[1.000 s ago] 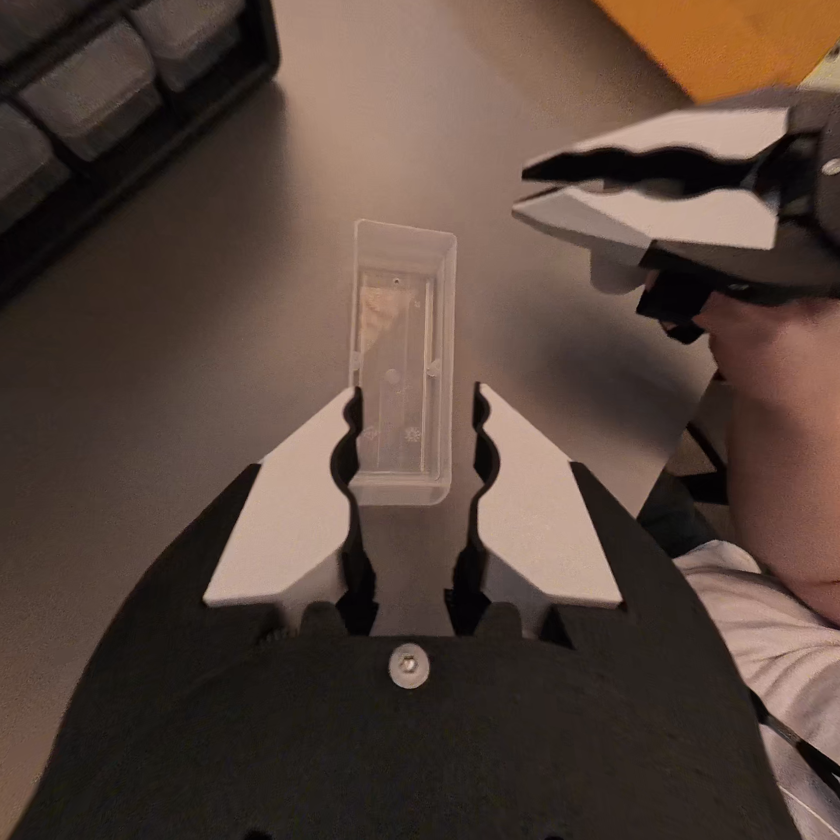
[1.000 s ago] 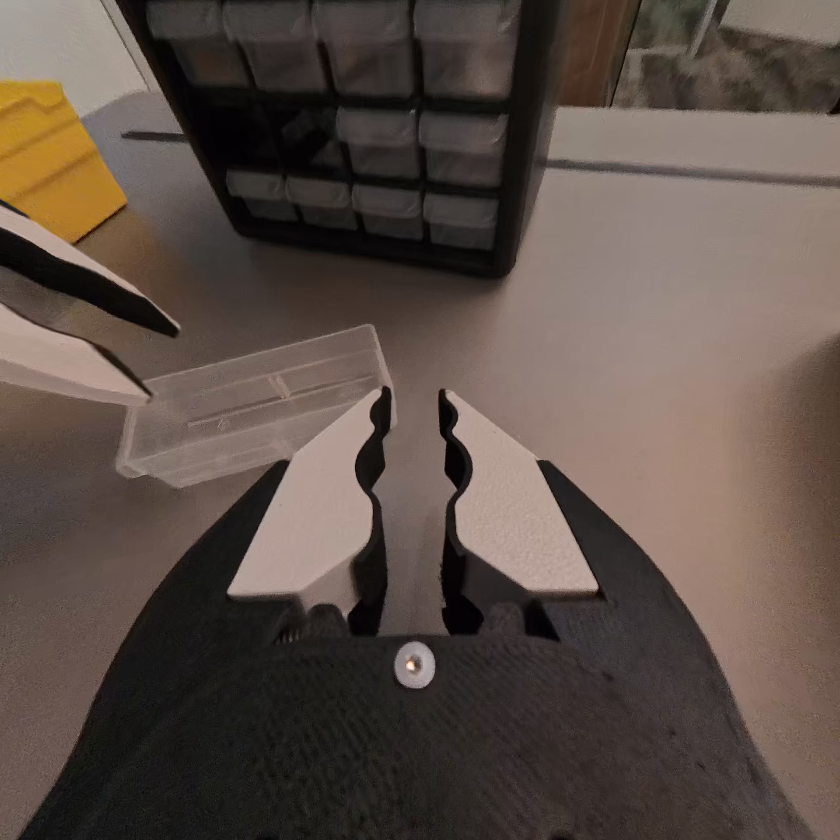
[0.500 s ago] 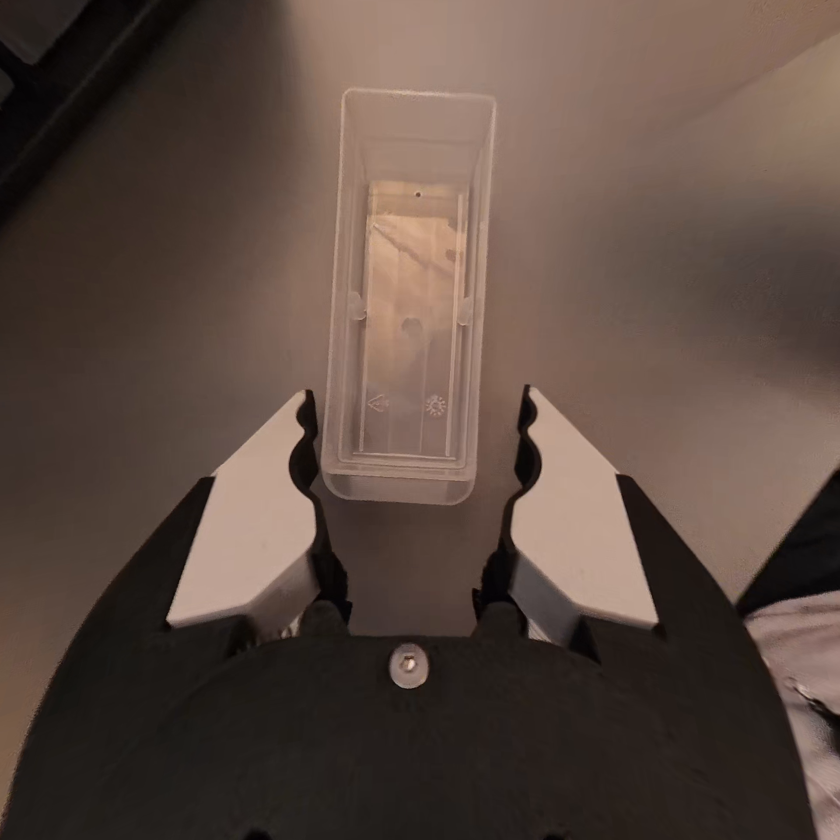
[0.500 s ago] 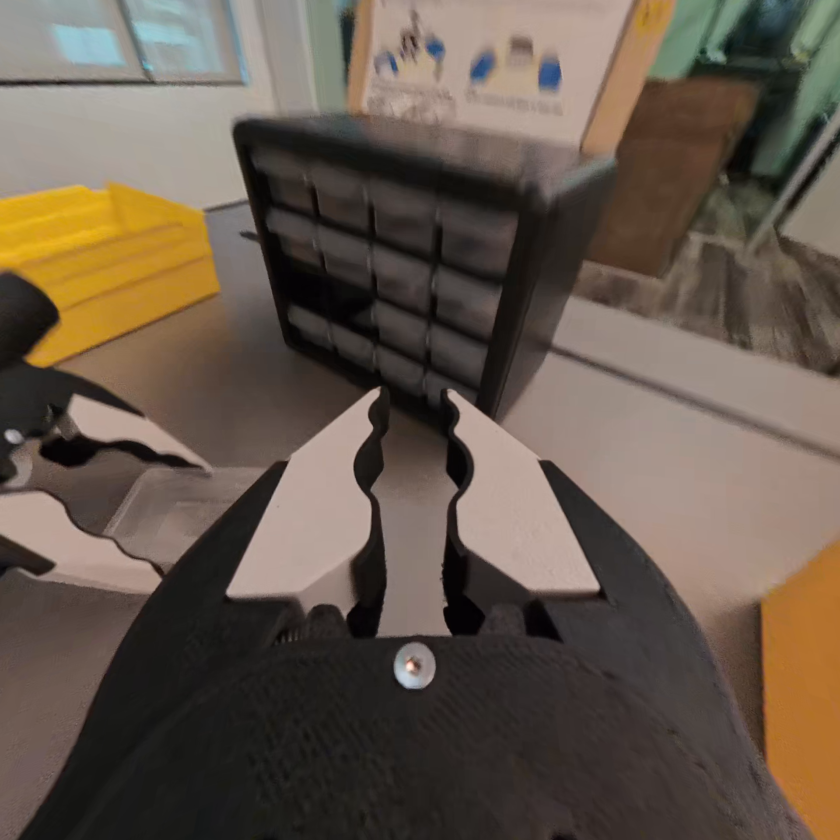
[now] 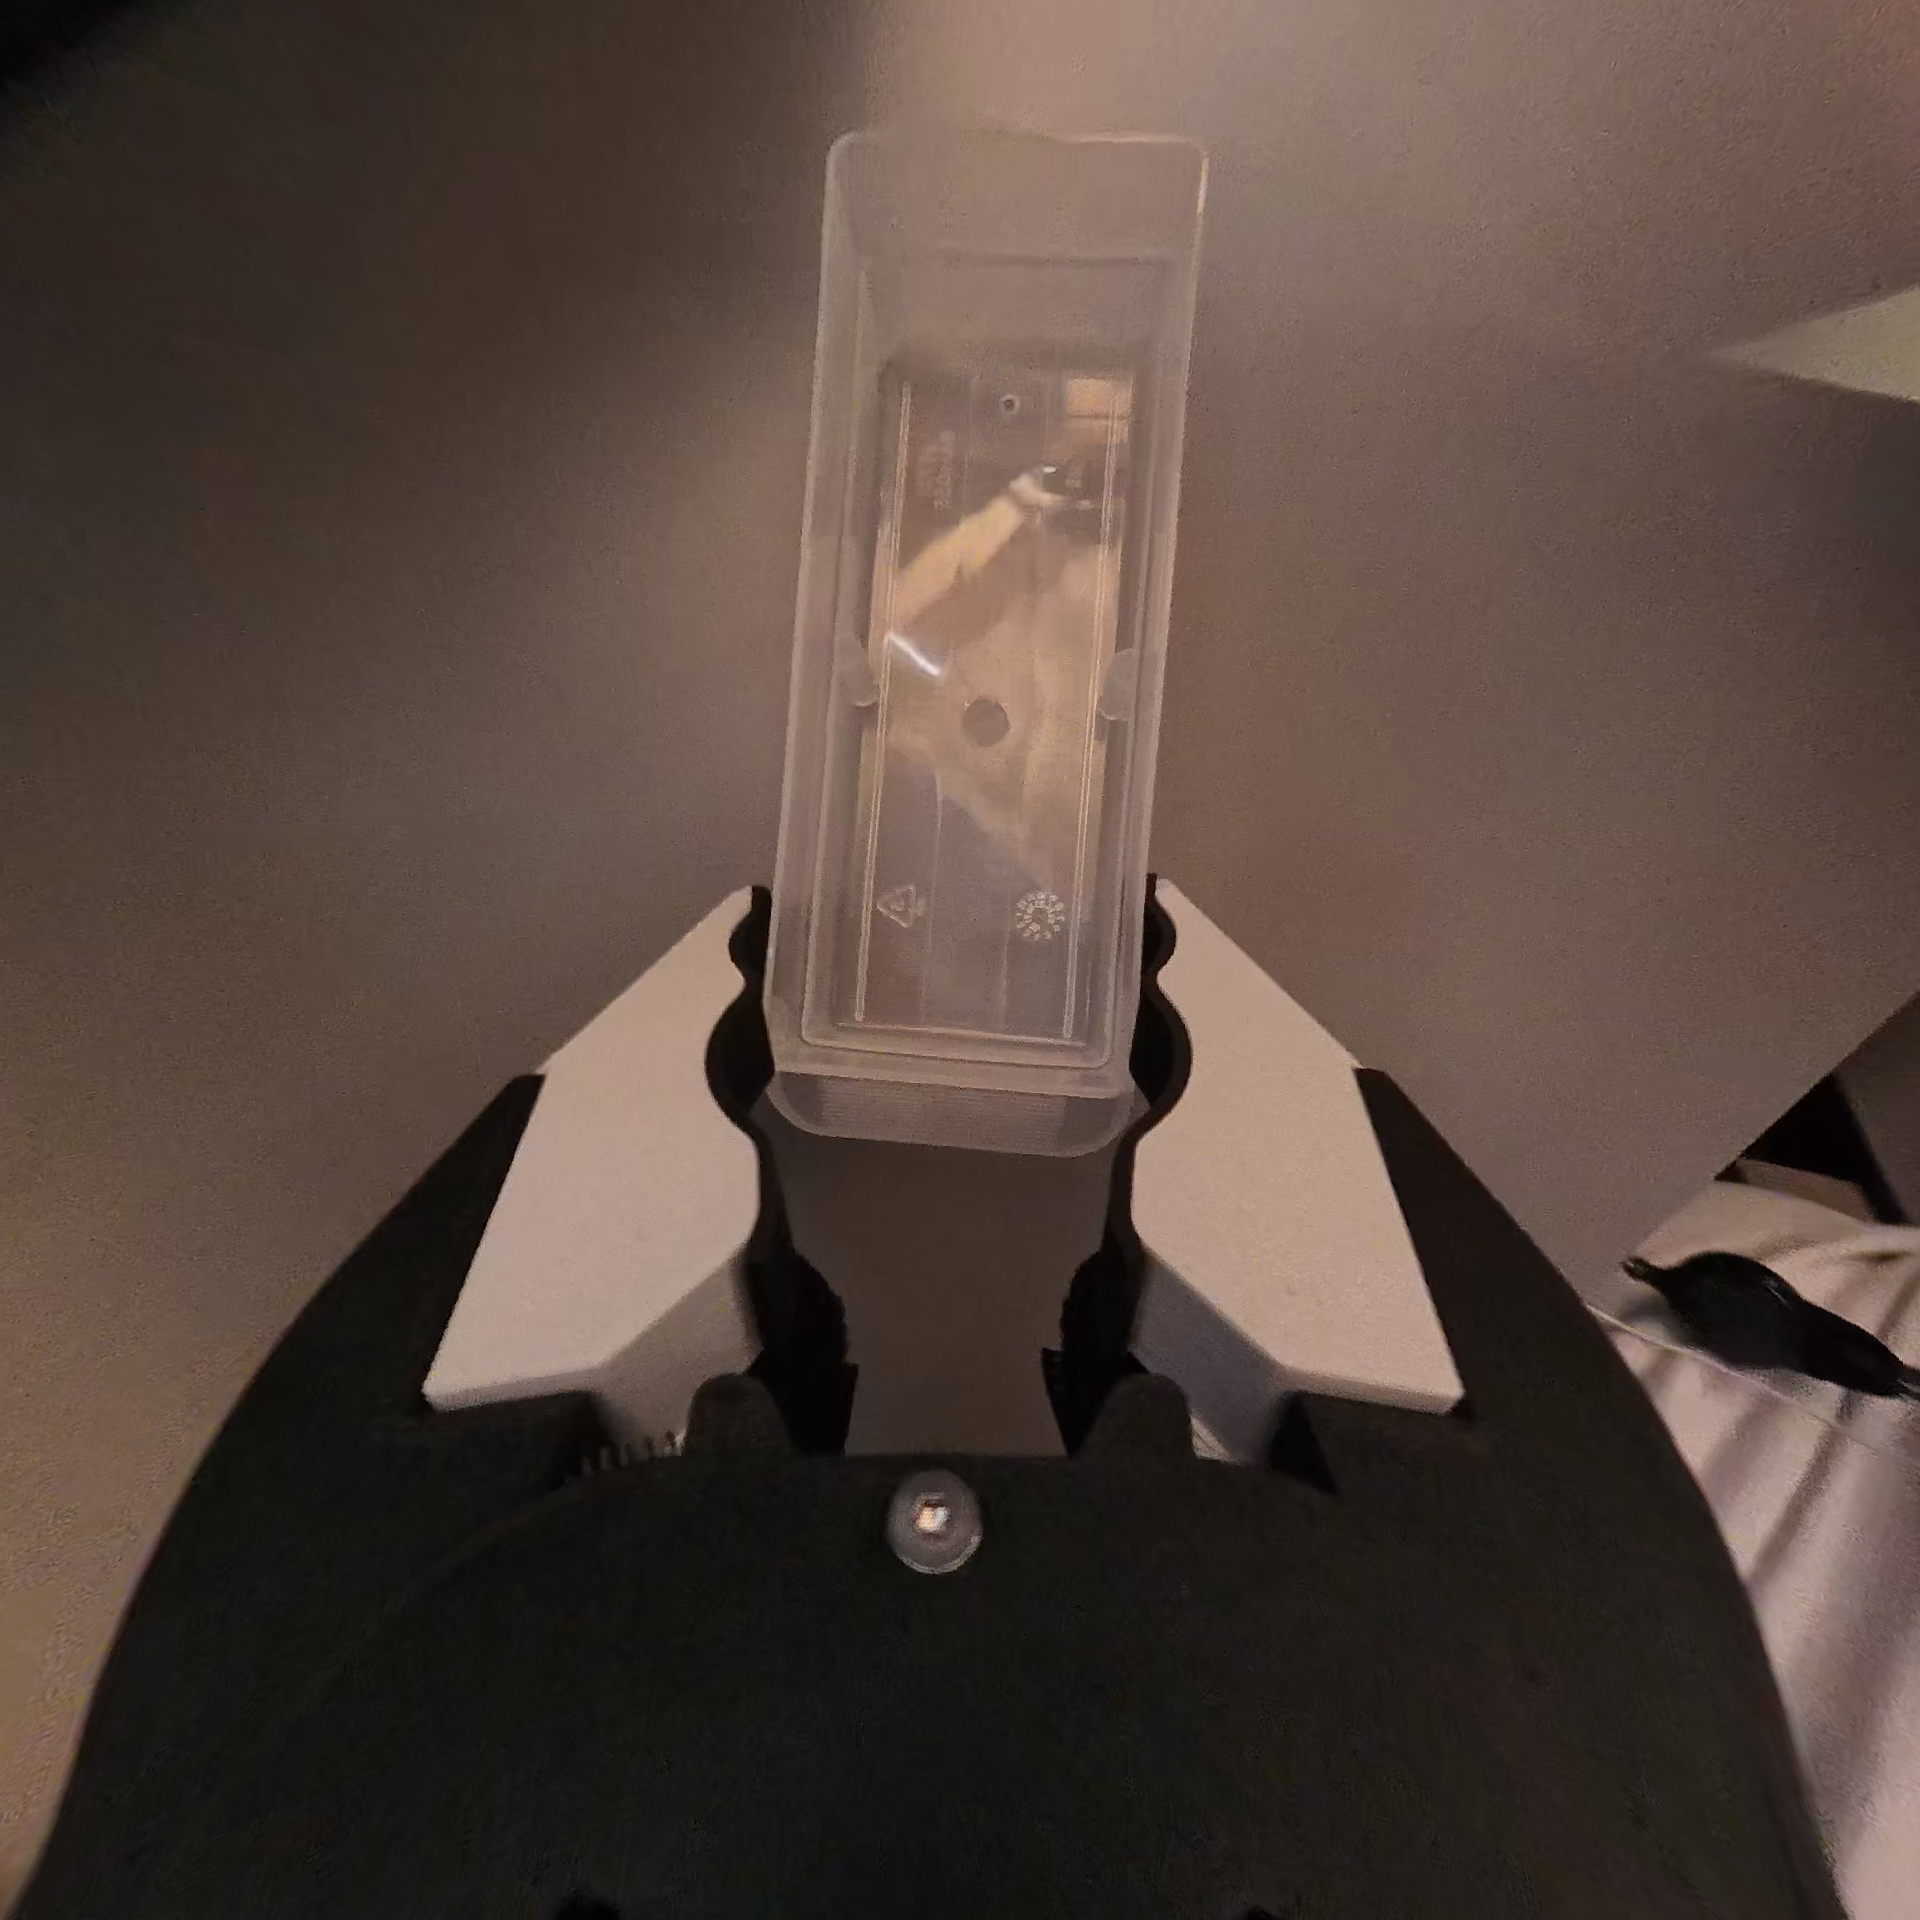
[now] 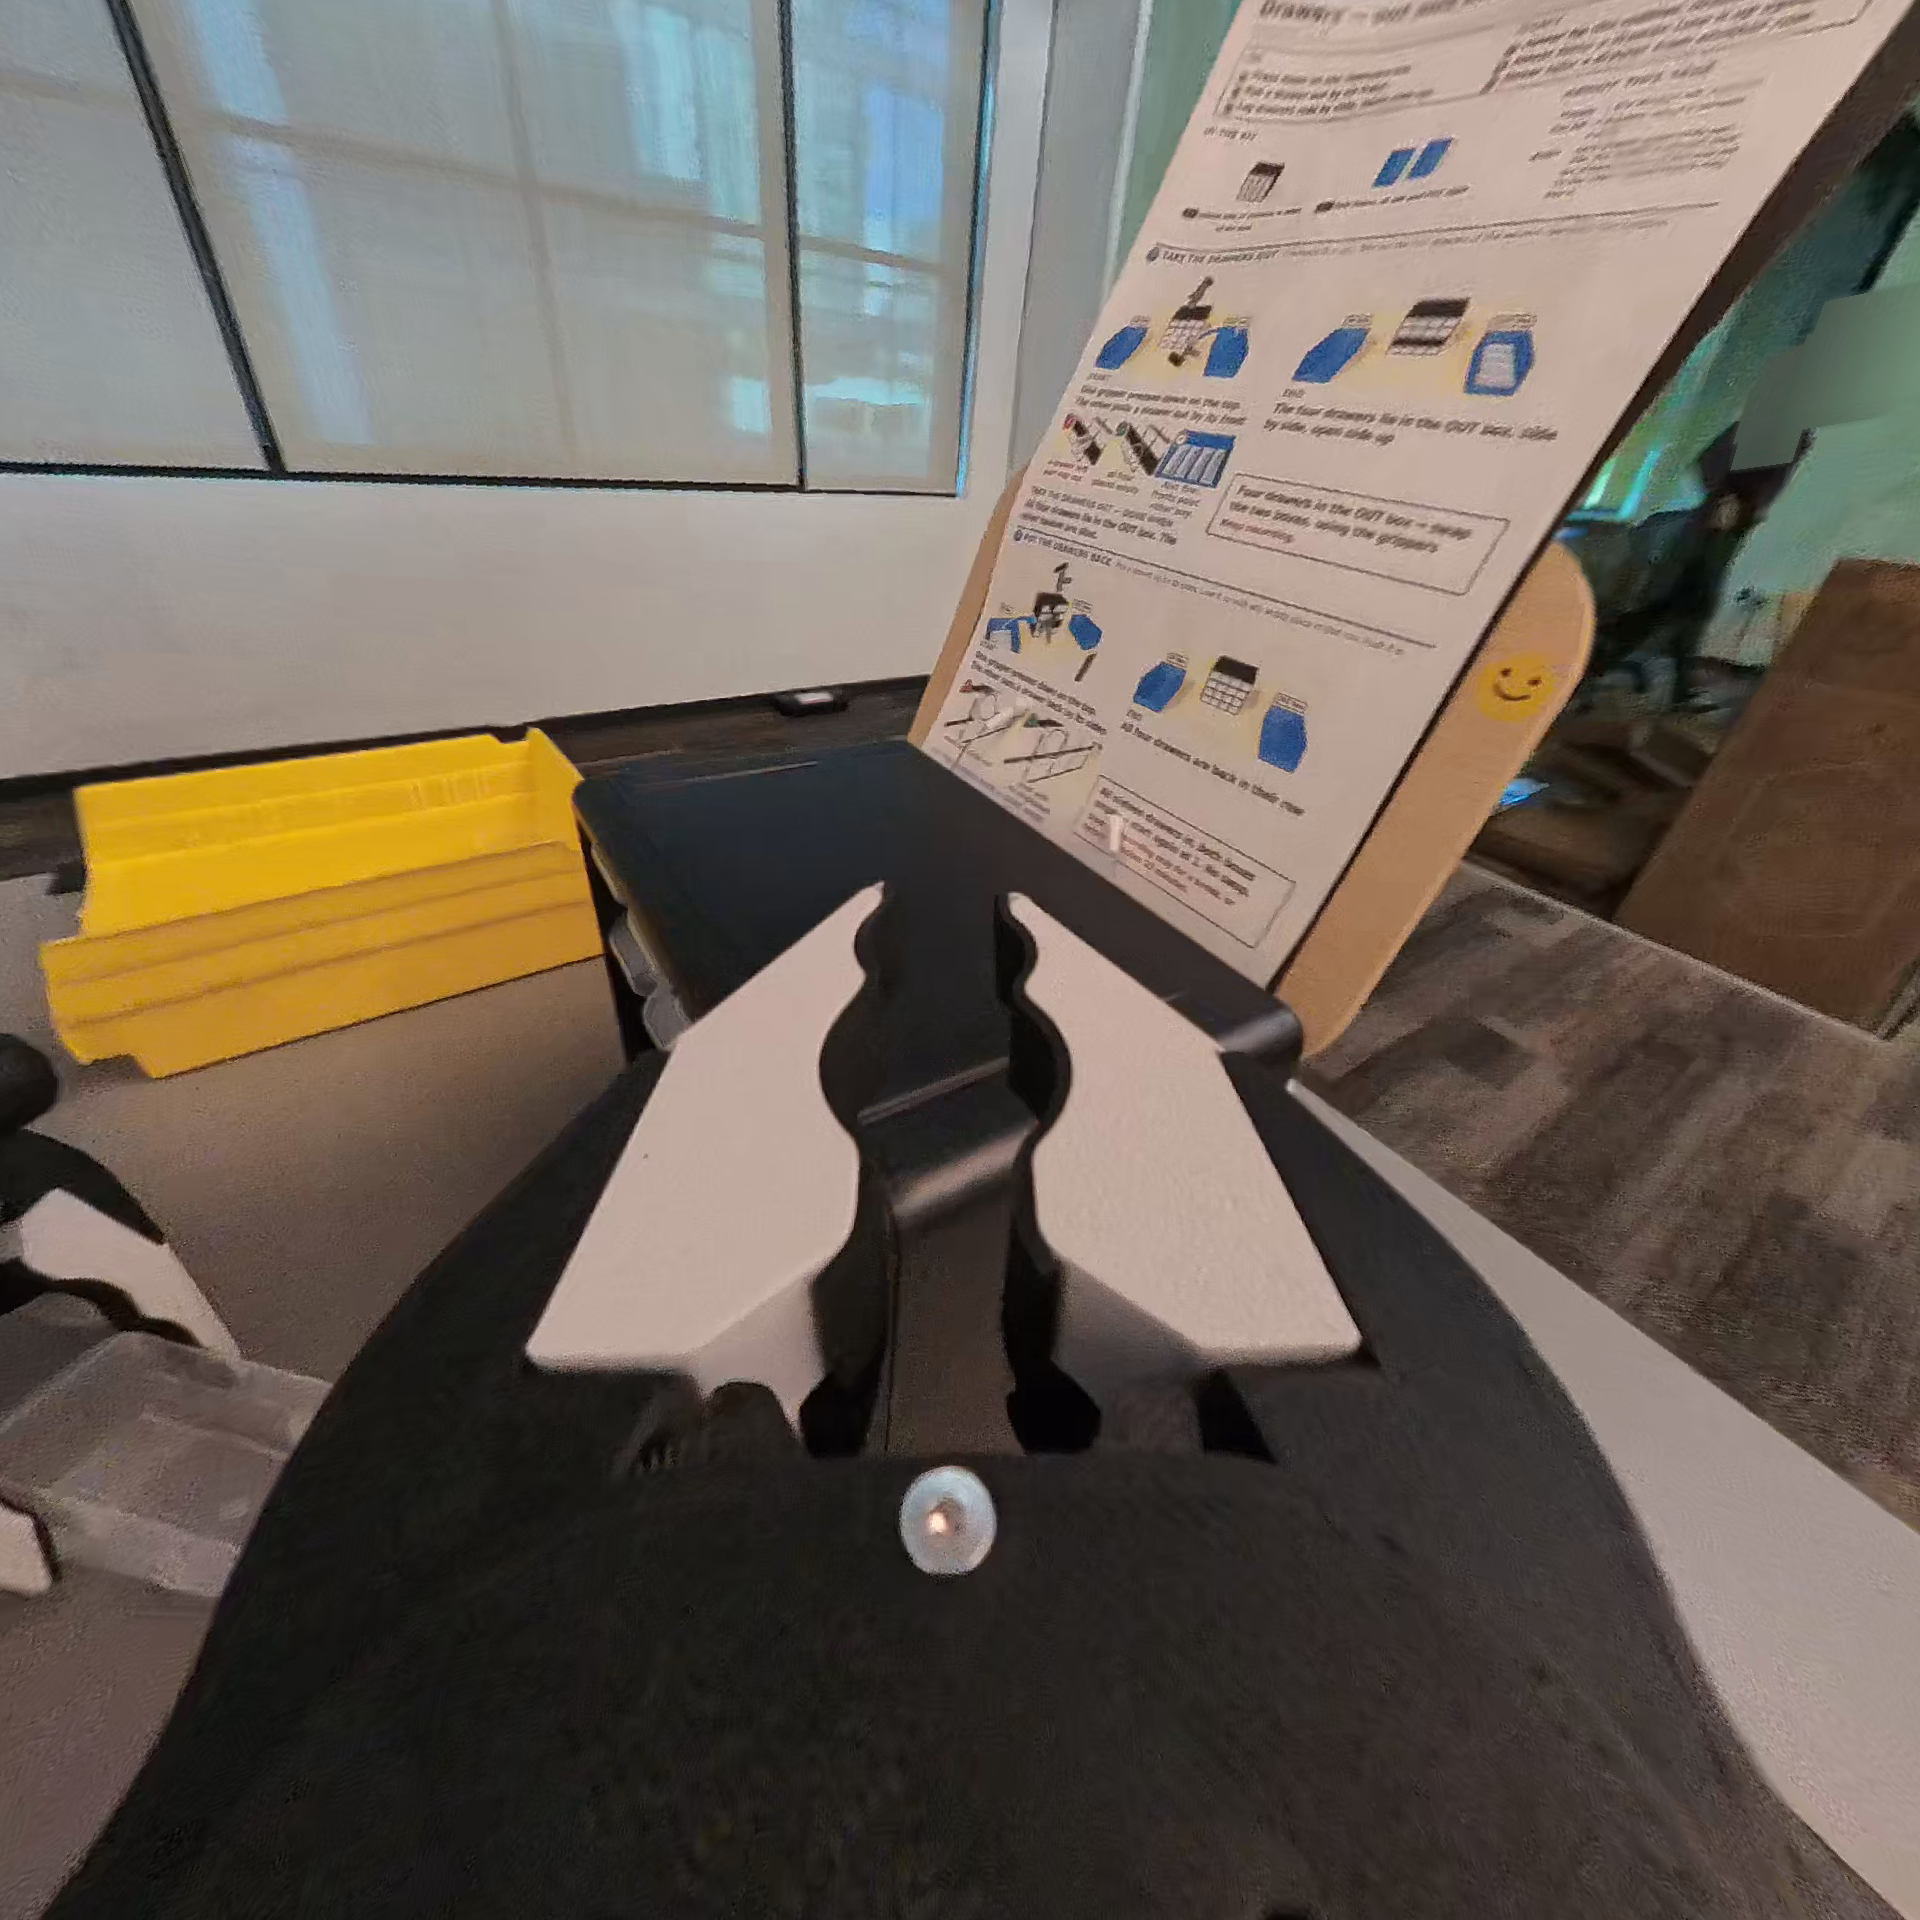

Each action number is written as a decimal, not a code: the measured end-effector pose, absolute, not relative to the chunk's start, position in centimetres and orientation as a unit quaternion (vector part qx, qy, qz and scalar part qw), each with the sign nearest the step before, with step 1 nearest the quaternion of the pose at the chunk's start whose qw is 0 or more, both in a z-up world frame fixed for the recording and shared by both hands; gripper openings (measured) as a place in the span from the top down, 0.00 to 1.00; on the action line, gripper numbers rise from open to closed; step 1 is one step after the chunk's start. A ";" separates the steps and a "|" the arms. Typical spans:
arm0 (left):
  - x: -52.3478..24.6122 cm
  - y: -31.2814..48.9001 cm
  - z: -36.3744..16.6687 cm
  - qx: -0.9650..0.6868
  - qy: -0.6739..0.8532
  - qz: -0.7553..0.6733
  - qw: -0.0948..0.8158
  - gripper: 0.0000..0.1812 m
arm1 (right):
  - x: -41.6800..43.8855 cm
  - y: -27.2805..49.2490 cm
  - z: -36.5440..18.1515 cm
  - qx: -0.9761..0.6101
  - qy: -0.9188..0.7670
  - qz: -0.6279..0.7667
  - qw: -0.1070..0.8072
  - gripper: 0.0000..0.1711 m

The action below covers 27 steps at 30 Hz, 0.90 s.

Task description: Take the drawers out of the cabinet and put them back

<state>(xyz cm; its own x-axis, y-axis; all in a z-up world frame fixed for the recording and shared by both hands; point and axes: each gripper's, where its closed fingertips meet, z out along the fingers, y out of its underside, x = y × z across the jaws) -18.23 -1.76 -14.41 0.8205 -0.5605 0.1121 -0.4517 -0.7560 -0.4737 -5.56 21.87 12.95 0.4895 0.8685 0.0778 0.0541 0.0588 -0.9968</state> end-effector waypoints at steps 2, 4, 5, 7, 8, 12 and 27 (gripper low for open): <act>-19.1 -1.6 -14.1 -0.936 0.255 -0.108 0.218 0.62 | -6.1 22.9 13.3 -0.602 -0.382 0.348 0.609 0.91; -20.3 -1.7 -14.0 -0.943 0.245 -0.076 0.214 0.62 | -6.5 23.6 12.6 -0.612 -0.392 0.353 0.590 0.91; -20.8 -1.9 -14.1 -0.946 0.243 -0.061 0.207 0.62 | -6.7 24.0 11.9 -0.622 -0.399 0.349 0.576 0.91; -21.7 -2.6 -15.0 -0.953 0.240 -0.031 0.183 0.62 | -7.3 24.6 10.7 -0.638 -0.424 0.335 0.548 0.91; -22.0 -2.6 -15.4 -0.954 0.239 -0.018 0.182 0.62 | -7.5 25.2 10.2 -0.656 -0.428 0.320 0.534 0.90; -21.9 -2.3 -15.8 -0.953 0.219 -0.025 0.206 0.61 | -9.2 25.4 9.1 -0.657 -0.482 0.276 0.510 0.89; -22.0 -1.3 -13.9 -0.959 0.196 -0.015 0.206 0.63 | -9.8 26.0 7.5 -0.670 -0.524 0.200 0.486 0.88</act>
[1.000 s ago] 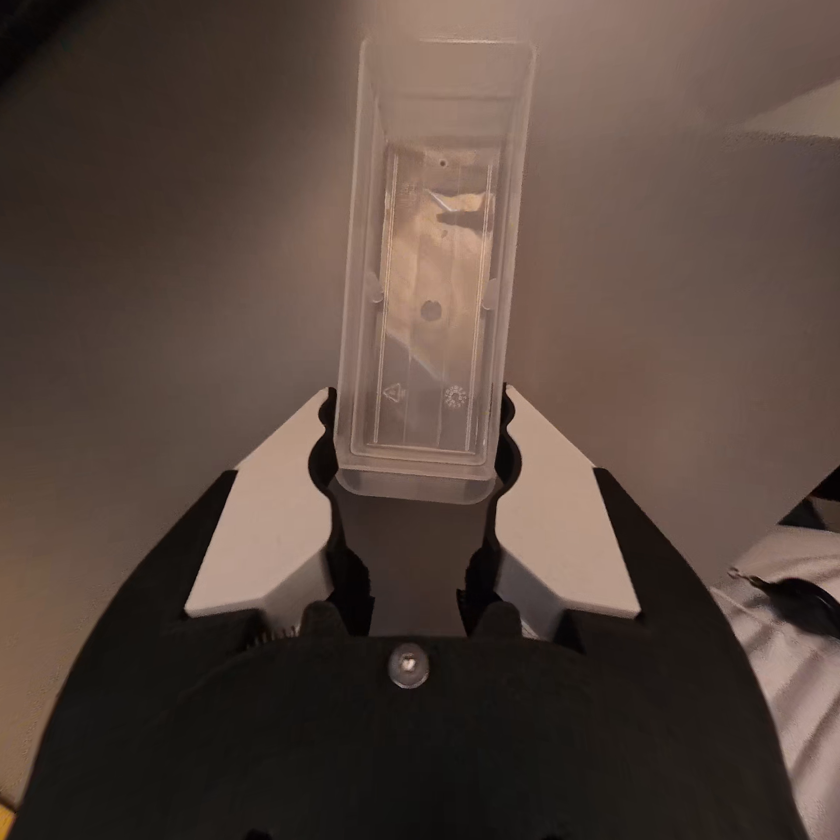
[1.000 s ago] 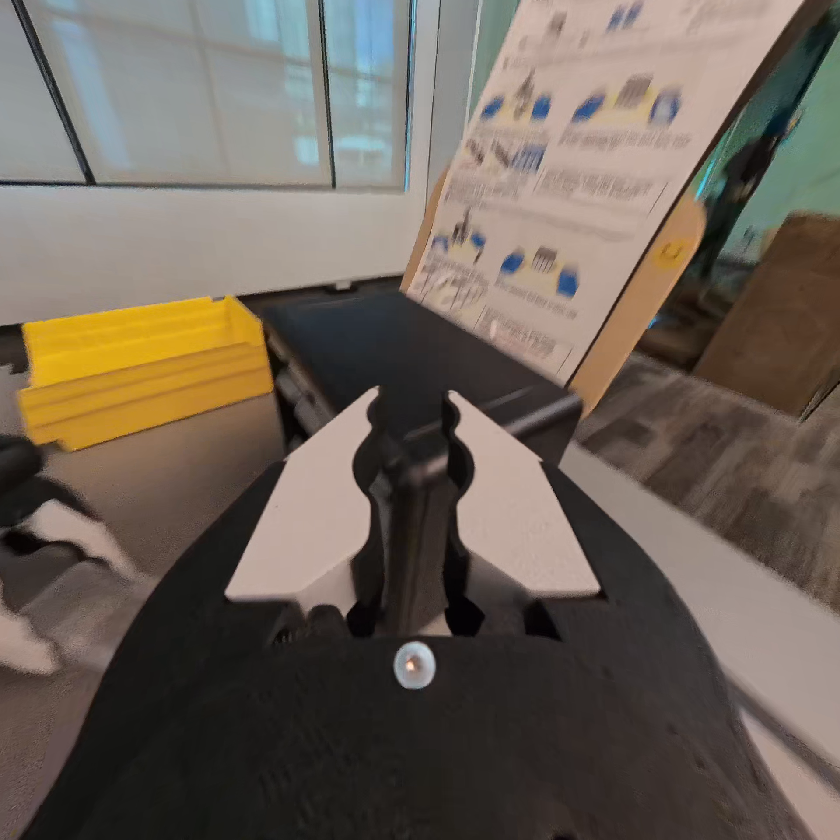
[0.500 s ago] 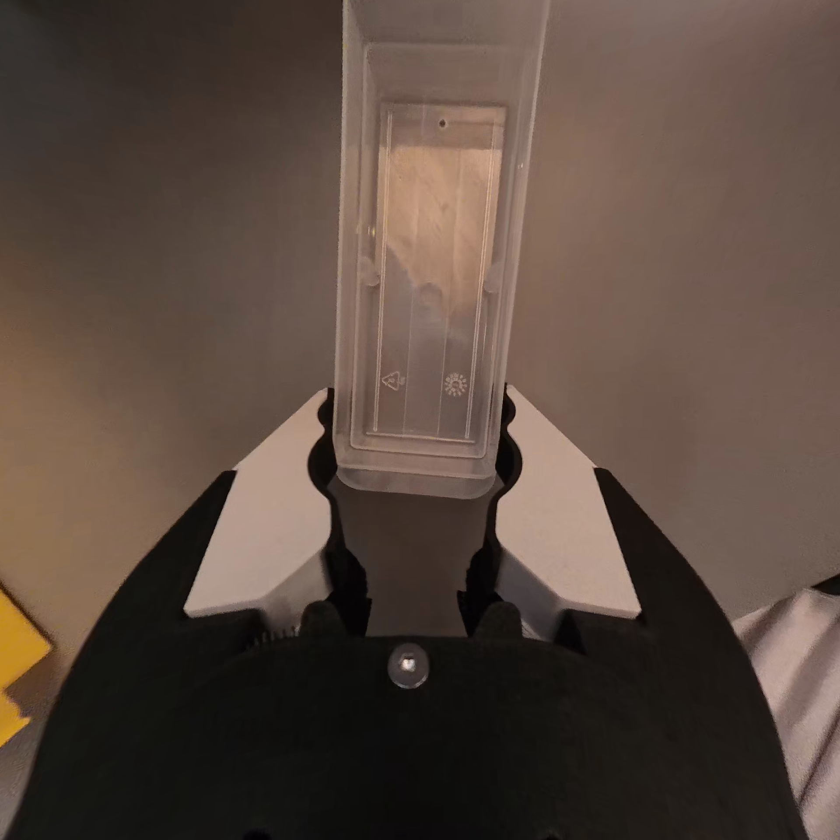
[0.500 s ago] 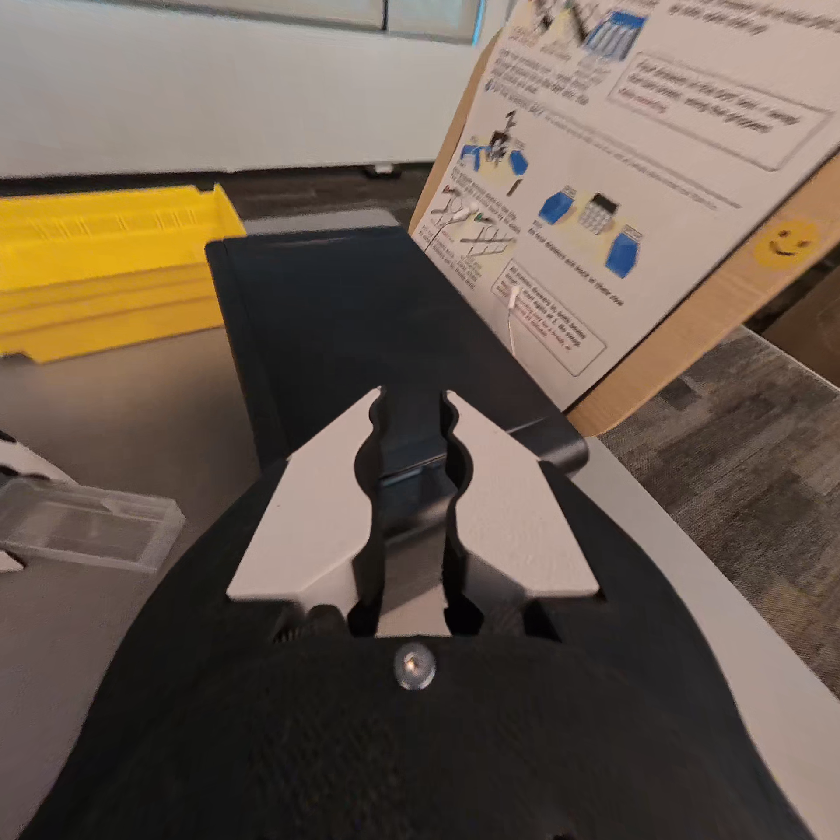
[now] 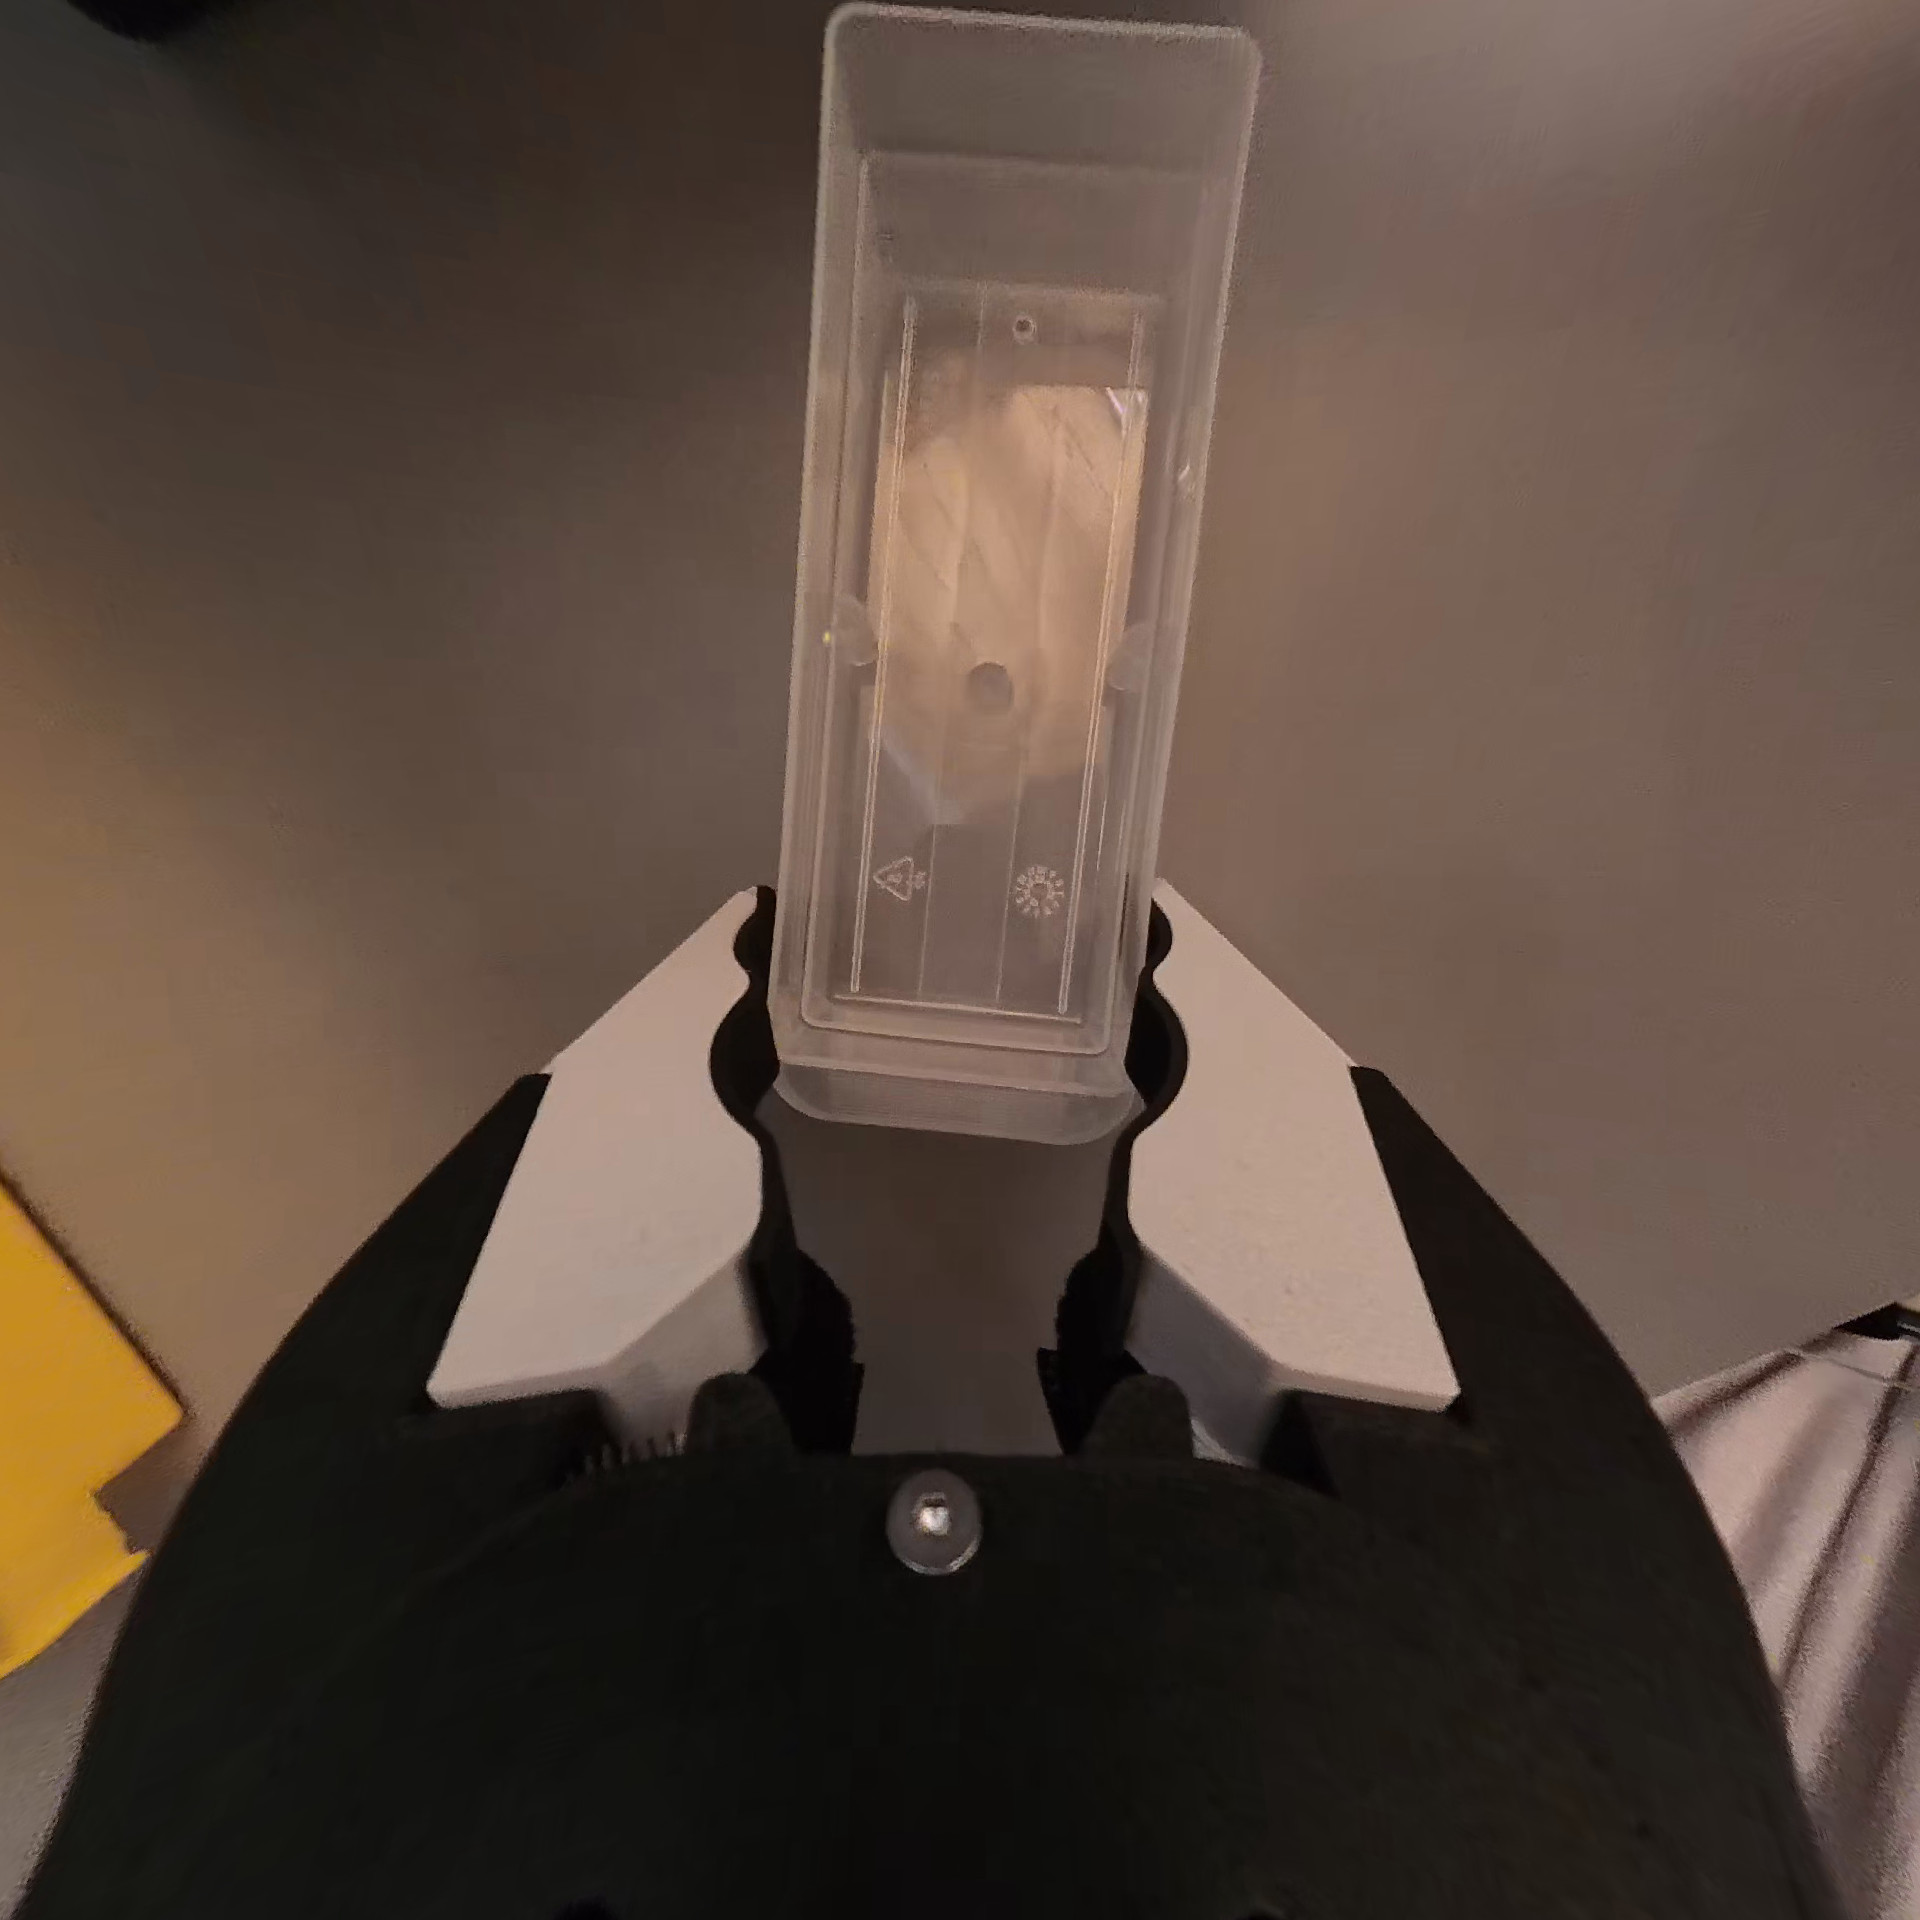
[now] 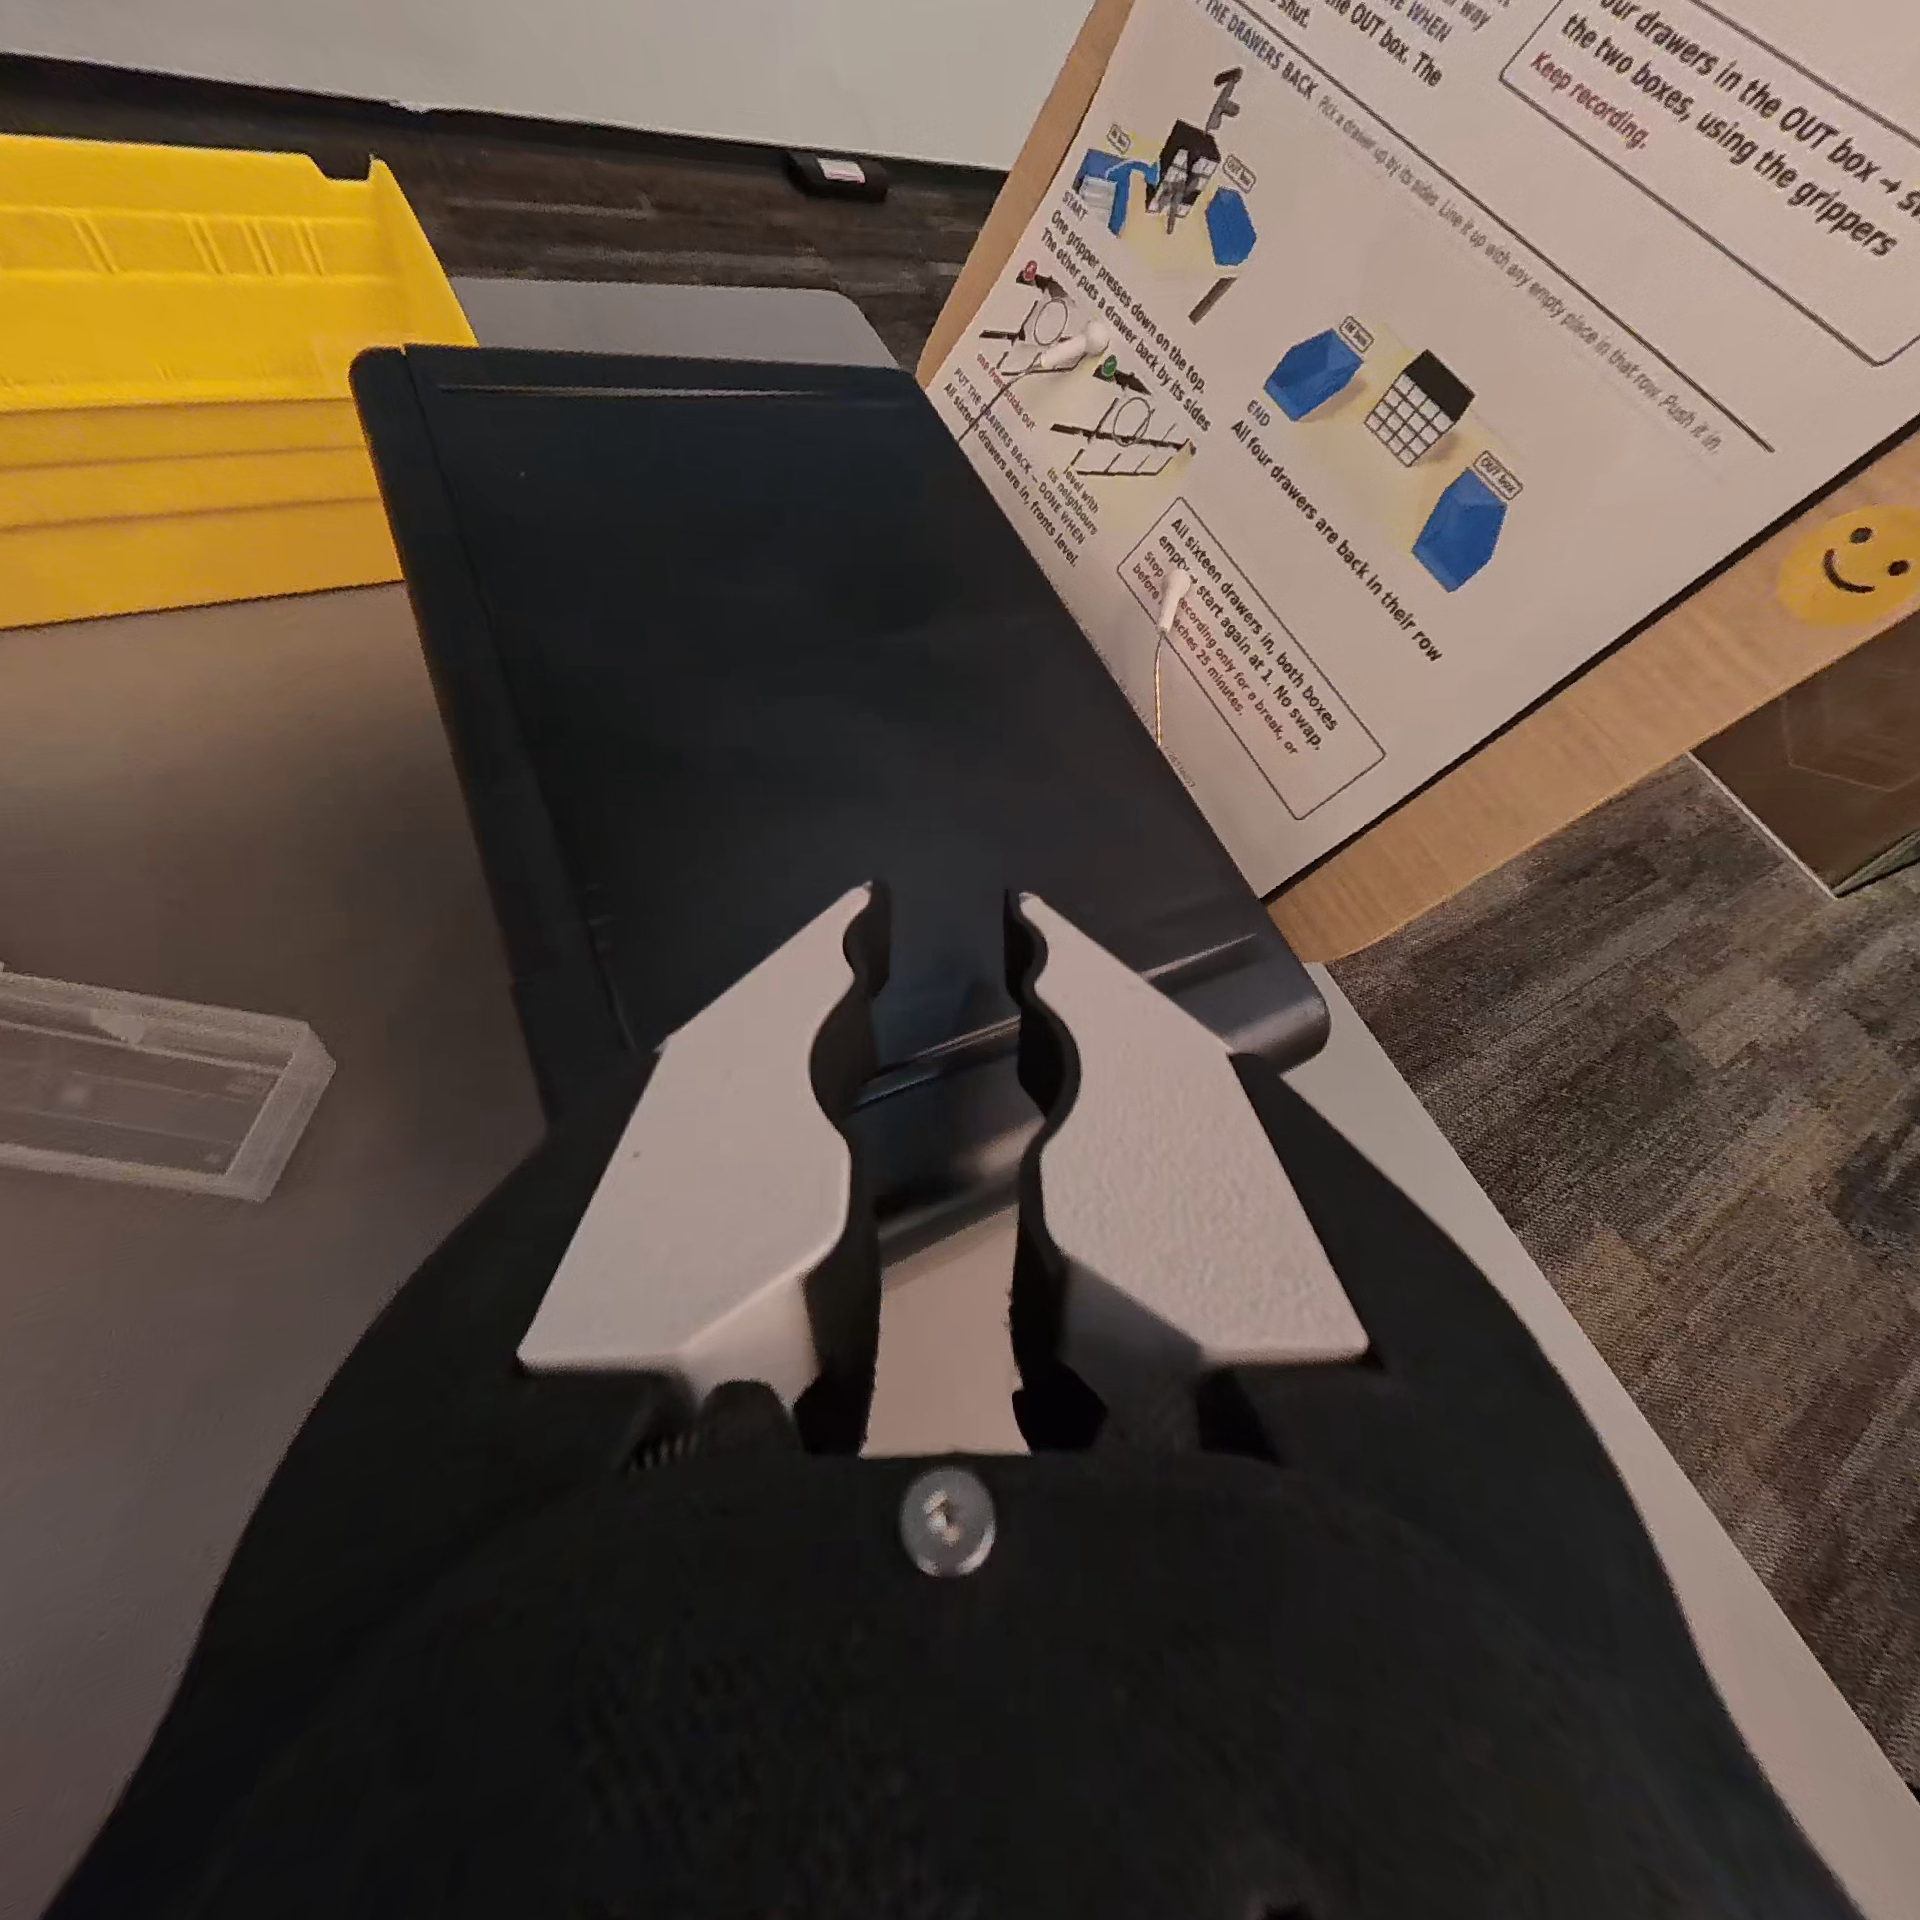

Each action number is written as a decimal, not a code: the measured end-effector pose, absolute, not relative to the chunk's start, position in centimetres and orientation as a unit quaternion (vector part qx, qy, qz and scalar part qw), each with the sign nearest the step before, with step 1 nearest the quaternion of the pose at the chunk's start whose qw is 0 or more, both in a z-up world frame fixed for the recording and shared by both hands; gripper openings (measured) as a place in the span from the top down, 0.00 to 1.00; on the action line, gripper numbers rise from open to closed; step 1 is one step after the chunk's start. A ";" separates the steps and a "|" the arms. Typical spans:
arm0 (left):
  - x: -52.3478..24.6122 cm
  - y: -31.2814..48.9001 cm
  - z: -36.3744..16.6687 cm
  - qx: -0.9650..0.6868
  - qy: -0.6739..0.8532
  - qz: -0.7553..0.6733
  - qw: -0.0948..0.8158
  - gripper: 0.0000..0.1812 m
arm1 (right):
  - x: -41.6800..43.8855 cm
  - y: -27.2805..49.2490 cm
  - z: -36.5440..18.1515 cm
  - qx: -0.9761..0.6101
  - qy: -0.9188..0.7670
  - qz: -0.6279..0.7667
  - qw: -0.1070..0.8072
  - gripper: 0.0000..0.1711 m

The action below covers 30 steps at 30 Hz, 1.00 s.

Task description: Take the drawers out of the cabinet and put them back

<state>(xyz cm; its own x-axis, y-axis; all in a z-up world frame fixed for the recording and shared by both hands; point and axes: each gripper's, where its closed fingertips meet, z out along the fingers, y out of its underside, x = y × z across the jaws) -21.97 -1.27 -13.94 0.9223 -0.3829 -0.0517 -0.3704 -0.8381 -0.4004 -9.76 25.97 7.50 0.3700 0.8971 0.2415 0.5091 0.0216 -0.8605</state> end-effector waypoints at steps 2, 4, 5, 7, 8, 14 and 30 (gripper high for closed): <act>-22.0 -0.4 -12.9 -0.958 0.189 -0.010 0.216 0.63 | -9.5 26.1 7.2 -0.675 -0.527 0.191 0.481 0.89; -22.1 0.5 -11.7 -0.956 0.182 -0.004 0.230 0.63 | -9.0 26.5 6.5 -0.683 -0.530 0.174 0.472 0.89; -22.1 1.0 -11.0 -0.956 0.175 -0.005 0.234 0.63 | -8.9 26.5 6.6 -0.682 -0.527 0.177 0.475 0.89; -21.8 2.0 -9.9 -0.958 0.155 -0.020 0.242 0.63 | -9.0 26.6 6.6 -0.683 -0.524 0.185 0.474 0.89; -21.6 2.7 -9.5 -0.959 0.141 -0.032 0.245 0.63 | -9.0 26.7 6.6 -0.683 -0.523 0.186 0.475 0.89; -22.2 6.3 -9.0 -0.965 0.071 -0.050 0.246 0.63 | -8.9 26.6 6.5 -0.681 -0.525 0.193 0.473 0.89; -21.5 7.8 -8.7 -0.982 0.027 -0.052 0.181 0.63 | -9.2 26.5 6.6 -0.654 -0.553 0.171 0.488 0.93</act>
<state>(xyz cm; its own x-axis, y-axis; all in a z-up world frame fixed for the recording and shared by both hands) -21.54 7.76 -8.66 0.9930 -0.0726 0.0930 -0.0346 -0.9328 -0.3587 -9.15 26.49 6.56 0.3307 0.8895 0.3151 0.5554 0.0865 -0.8271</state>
